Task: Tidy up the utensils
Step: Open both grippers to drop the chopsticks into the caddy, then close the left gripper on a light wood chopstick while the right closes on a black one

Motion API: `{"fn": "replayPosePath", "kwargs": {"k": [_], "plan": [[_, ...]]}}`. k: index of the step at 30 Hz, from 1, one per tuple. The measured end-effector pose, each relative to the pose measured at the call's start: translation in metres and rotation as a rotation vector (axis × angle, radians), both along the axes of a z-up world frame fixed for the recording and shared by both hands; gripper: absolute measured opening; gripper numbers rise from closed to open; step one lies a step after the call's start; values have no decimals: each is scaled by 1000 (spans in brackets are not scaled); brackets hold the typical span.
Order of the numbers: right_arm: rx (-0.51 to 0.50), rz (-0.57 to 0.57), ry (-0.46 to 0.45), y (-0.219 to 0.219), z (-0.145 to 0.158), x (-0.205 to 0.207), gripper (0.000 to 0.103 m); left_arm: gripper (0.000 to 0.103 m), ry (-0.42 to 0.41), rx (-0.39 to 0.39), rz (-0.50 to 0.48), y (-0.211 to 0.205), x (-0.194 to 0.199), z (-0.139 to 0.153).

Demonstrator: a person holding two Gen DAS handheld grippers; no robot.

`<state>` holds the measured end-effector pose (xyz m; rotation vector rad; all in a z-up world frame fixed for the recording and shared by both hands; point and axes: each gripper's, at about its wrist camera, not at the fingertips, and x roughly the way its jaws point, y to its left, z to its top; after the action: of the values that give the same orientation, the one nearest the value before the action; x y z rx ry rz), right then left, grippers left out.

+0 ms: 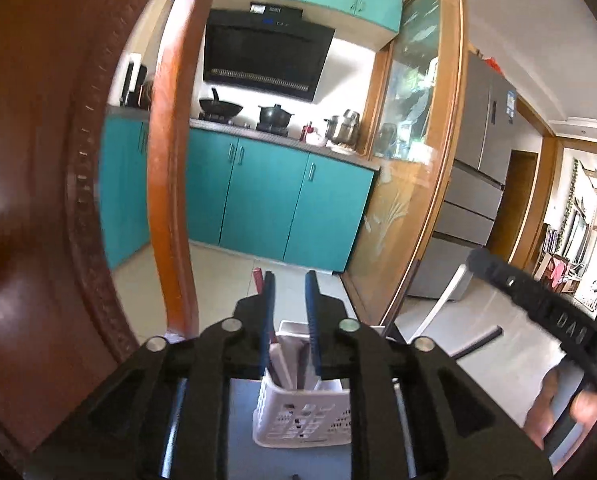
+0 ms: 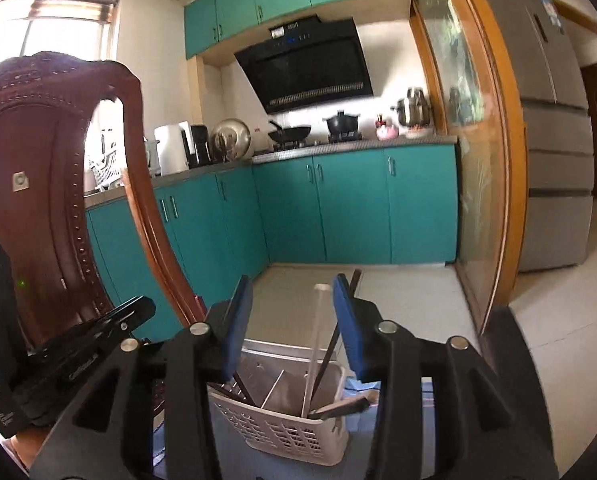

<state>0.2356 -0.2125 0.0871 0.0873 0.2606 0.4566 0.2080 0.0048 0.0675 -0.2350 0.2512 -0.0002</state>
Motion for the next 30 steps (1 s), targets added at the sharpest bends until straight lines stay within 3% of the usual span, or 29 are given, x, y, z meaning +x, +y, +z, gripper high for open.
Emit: {"fn": "replayPosePath", "kwargs": {"k": [4, 6, 8, 11, 14, 16, 23, 25, 30], "plan": [[23, 60, -38, -6, 11, -37, 42, 23, -42, -26, 33, 11, -33, -11], [14, 133, -30, -2, 8, -53, 42, 25, -26, -17, 61, 17, -46, -22], [-45, 207, 26, 12, -10, -65, 42, 30, 41, -3, 88, 22, -49, -41], [-199, 260, 185, 44, -75, -53, 42, 30, 166, -30, 123, 31, -48, -66], [-317, 245, 450, 69, -154, -14, 41, 30, 238, -33, 104, 30, -39, -80], [-347, 212, 518, 80, -181, 0, 39, 31, 256, 3, 111, 26, -35, -85], [-385, 126, 638, 101, -217, 33, 35, 37, 327, 72, 97, 13, -32, -108], [-410, 117, 636, 104, -220, 33, 32, 39, 346, 89, 101, 12, -29, -112], [-394, 117, 672, 91, -218, 36, 17, 39, 397, 90, 111, 19, -27, -121]]}}
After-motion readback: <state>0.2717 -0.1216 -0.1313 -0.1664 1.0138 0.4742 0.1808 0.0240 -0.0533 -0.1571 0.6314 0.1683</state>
